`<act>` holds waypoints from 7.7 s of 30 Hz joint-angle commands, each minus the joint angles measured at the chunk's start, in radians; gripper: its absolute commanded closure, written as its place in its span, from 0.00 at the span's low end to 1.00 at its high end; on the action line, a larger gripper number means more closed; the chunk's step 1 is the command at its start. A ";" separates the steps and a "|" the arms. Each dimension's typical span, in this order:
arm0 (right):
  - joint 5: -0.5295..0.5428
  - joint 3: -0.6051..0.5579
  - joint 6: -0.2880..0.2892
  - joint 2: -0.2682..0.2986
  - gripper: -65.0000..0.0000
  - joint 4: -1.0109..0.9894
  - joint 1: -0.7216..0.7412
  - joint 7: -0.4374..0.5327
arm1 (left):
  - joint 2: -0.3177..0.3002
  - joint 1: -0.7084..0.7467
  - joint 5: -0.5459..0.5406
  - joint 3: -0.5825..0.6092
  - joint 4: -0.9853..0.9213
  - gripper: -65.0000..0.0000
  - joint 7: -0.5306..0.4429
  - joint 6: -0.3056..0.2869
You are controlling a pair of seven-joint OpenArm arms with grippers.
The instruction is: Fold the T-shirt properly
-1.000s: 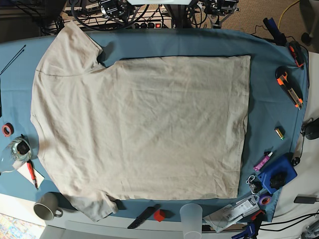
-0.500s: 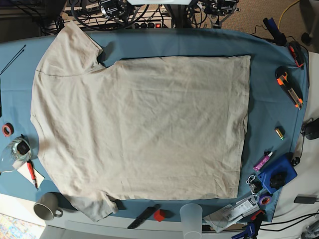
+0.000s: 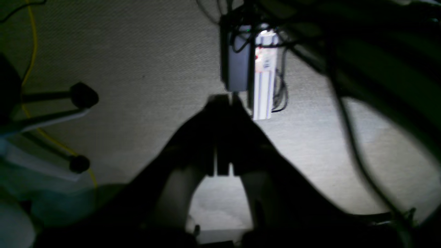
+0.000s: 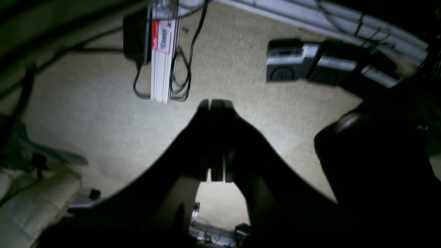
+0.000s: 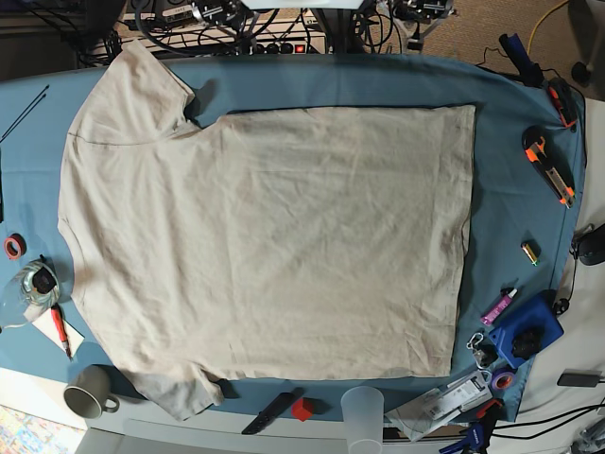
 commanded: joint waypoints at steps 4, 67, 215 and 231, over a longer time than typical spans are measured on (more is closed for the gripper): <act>0.005 0.002 0.005 0.040 1.00 0.129 -0.098 -0.007 | -0.033 0.084 -0.099 0.002 0.107 1.00 0.033 -0.003; 0.073 0.585 -0.154 0.245 0.53 1.880 -0.883 -0.526 | -0.127 0.882 -0.329 0.001 1.849 1.00 0.346 0.001; 1.184 1.020 0.490 0.161 1.00 1.209 -0.377 -0.851 | -0.055 0.379 -0.595 -0.080 1.522 0.52 0.487 0.180; 1.184 1.020 0.490 0.166 1.00 1.209 -0.376 -0.862 | 0.010 0.348 -0.972 -0.150 1.382 0.59 0.779 -0.046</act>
